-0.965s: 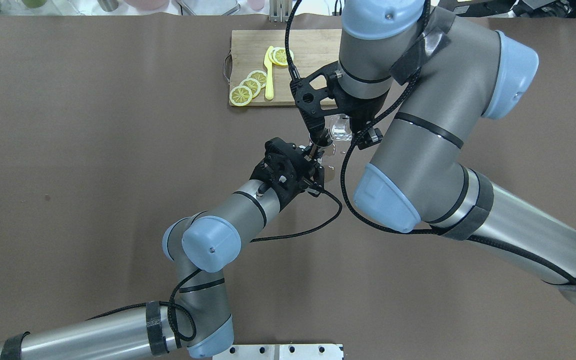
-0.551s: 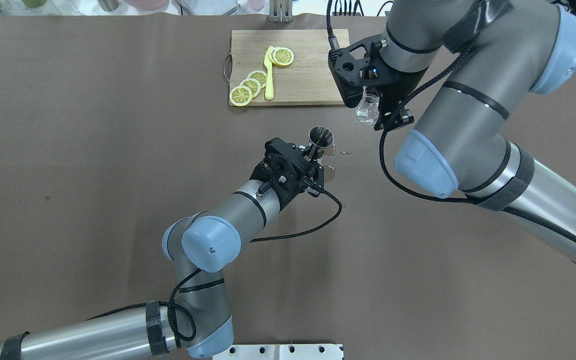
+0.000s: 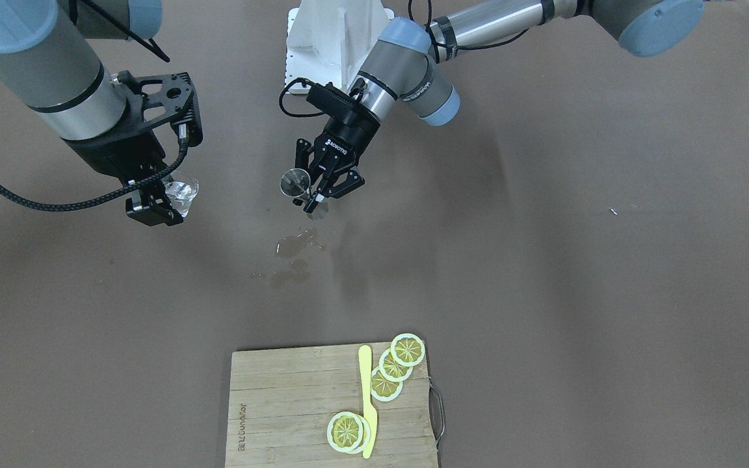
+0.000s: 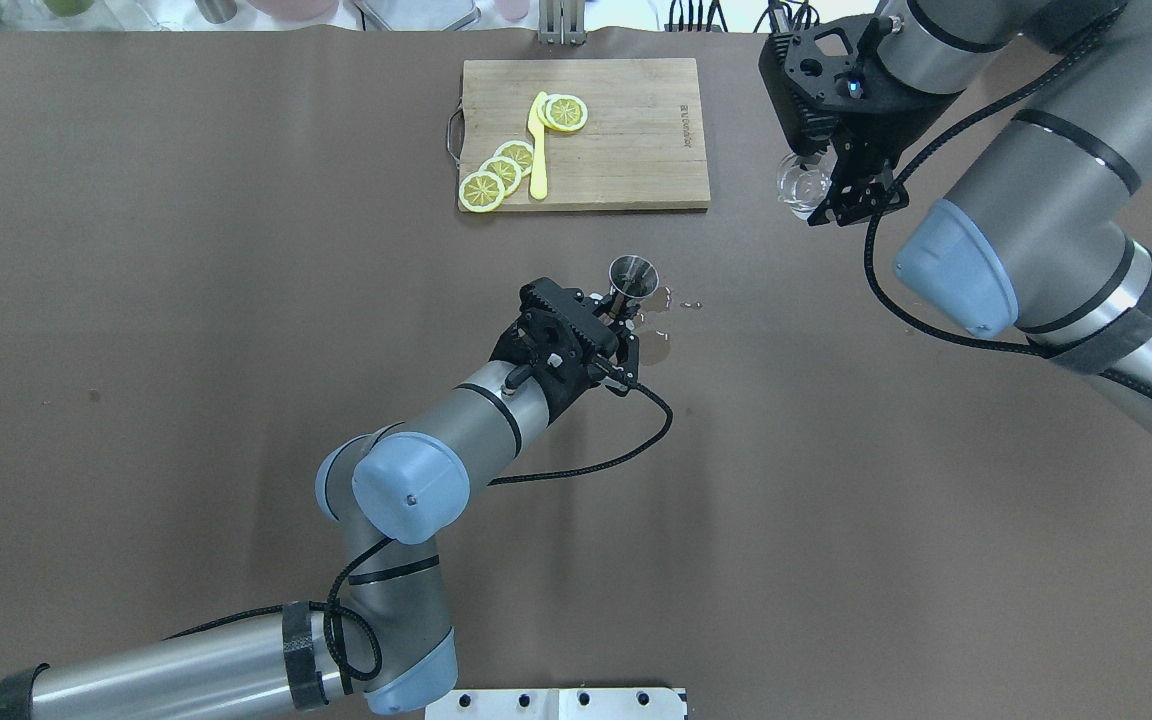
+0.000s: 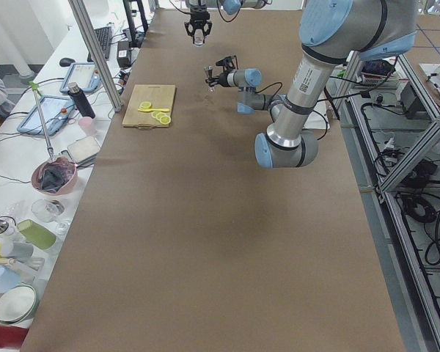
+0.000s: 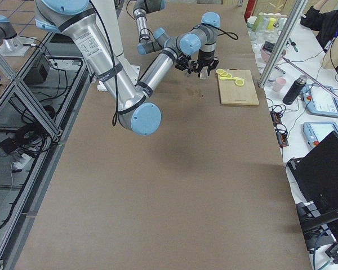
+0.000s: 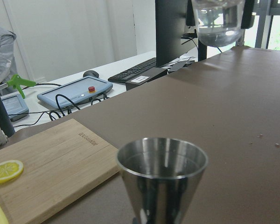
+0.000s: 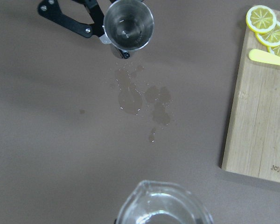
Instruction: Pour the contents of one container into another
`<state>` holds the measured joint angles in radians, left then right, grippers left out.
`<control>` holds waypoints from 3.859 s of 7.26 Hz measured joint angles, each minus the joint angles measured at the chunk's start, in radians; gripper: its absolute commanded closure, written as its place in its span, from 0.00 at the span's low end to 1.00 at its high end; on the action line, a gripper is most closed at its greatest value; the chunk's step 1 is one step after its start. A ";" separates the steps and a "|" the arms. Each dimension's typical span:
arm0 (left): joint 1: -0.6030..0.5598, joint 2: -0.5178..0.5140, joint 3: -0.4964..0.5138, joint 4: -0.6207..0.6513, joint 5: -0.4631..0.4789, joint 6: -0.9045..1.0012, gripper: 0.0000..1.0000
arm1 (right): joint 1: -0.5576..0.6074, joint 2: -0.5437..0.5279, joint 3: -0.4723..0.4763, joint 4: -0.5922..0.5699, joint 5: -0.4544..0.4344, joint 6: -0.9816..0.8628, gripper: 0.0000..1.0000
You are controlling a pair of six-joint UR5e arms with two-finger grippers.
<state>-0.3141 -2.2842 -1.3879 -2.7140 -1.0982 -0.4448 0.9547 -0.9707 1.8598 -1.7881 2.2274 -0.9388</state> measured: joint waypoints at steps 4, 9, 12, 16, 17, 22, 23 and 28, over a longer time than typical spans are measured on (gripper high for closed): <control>-0.144 0.144 -0.028 -0.134 -0.229 0.004 1.00 | 0.034 -0.115 -0.005 0.195 0.106 0.022 1.00; -0.320 0.371 -0.015 -0.396 -0.449 0.091 1.00 | 0.145 -0.265 -0.077 0.461 0.314 0.077 1.00; -0.361 0.558 -0.010 -0.647 -0.515 0.088 1.00 | 0.210 -0.279 -0.264 0.668 0.440 0.078 1.00; -0.399 0.648 0.080 -0.798 -0.546 0.088 1.00 | 0.231 -0.334 -0.396 0.876 0.528 0.077 1.00; -0.436 0.651 0.138 -0.839 -0.539 0.088 1.00 | 0.234 -0.355 -0.422 0.934 0.538 0.077 1.00; -0.486 0.710 0.200 -0.975 -0.294 0.028 1.00 | 0.244 -0.374 -0.572 1.119 0.490 0.126 1.00; -0.454 0.742 0.161 -0.974 -0.215 -0.044 1.00 | 0.244 -0.365 -0.582 1.128 0.452 0.204 1.00; -0.172 0.802 0.058 -0.853 0.154 -0.151 1.00 | 0.218 -0.315 -0.651 1.290 0.311 0.561 1.00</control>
<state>-0.4863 -1.4820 -1.3302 -3.5665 -0.9447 -0.5955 1.1724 -1.2853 1.2089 -0.4982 2.5383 -0.3776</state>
